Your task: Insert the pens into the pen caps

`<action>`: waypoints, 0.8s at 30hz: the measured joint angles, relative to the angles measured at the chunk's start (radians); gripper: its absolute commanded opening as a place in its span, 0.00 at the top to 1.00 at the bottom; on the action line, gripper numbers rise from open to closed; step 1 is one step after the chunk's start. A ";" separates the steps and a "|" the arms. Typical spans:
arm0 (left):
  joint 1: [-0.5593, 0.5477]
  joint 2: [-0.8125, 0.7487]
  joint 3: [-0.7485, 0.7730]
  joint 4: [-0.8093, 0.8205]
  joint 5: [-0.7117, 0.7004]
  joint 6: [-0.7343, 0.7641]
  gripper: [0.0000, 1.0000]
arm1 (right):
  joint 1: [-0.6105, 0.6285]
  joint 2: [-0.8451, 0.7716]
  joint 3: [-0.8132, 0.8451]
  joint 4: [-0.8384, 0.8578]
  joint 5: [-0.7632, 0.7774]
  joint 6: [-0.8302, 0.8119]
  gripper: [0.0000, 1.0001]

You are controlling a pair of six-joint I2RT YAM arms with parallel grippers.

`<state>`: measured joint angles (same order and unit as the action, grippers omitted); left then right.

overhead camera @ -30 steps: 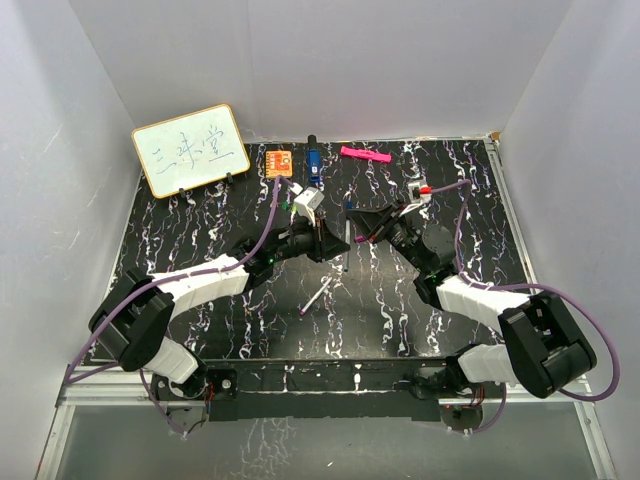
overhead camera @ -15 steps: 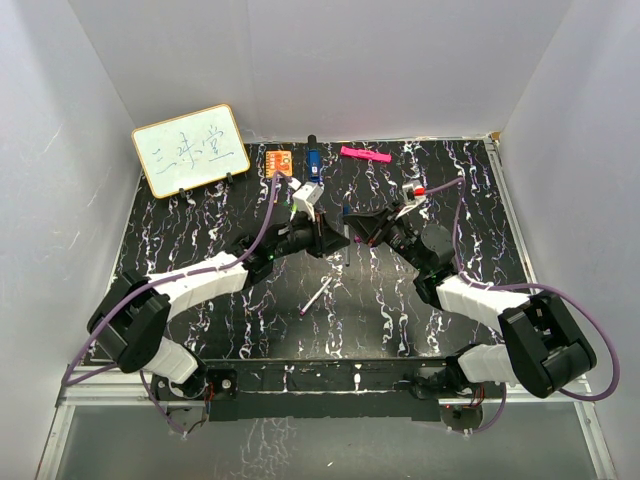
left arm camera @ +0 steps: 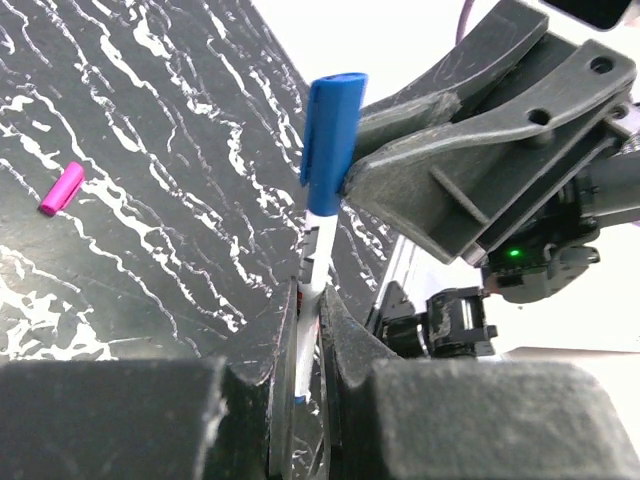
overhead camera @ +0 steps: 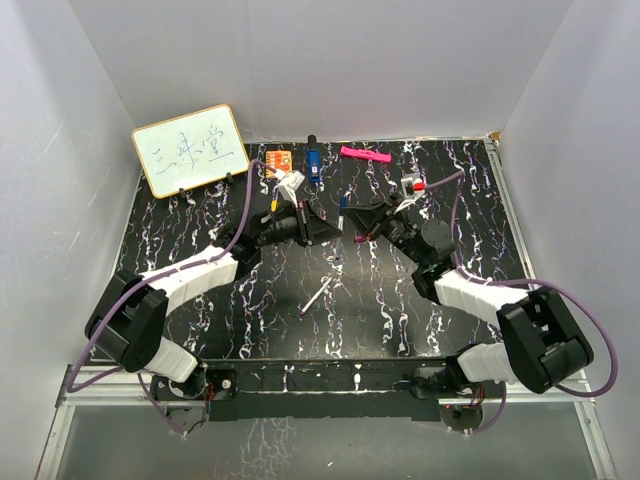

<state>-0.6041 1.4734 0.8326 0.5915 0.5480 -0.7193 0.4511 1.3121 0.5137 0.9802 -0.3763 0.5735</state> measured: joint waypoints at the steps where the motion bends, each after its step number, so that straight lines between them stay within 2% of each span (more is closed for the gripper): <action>1: 0.007 0.002 0.000 0.014 0.016 -0.018 1.00 | 0.000 0.004 0.004 0.003 0.000 0.001 1.00; 11: 0.061 0.012 0.023 0.193 0.014 -0.110 1.00 | 0.020 0.056 0.007 -0.066 -0.069 0.000 1.00; 17: 0.056 0.010 0.036 0.205 0.017 -0.094 1.00 | 0.027 0.063 0.006 -0.126 -0.060 -0.013 0.99; 24: 0.055 -0.029 0.035 0.095 -0.011 -0.013 1.00 | 0.027 -0.013 0.009 -0.227 0.037 -0.077 0.59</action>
<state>-0.5491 1.4448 0.8677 0.6868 0.5373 -0.7326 0.4786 1.2995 0.5224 0.7536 -0.3397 0.4965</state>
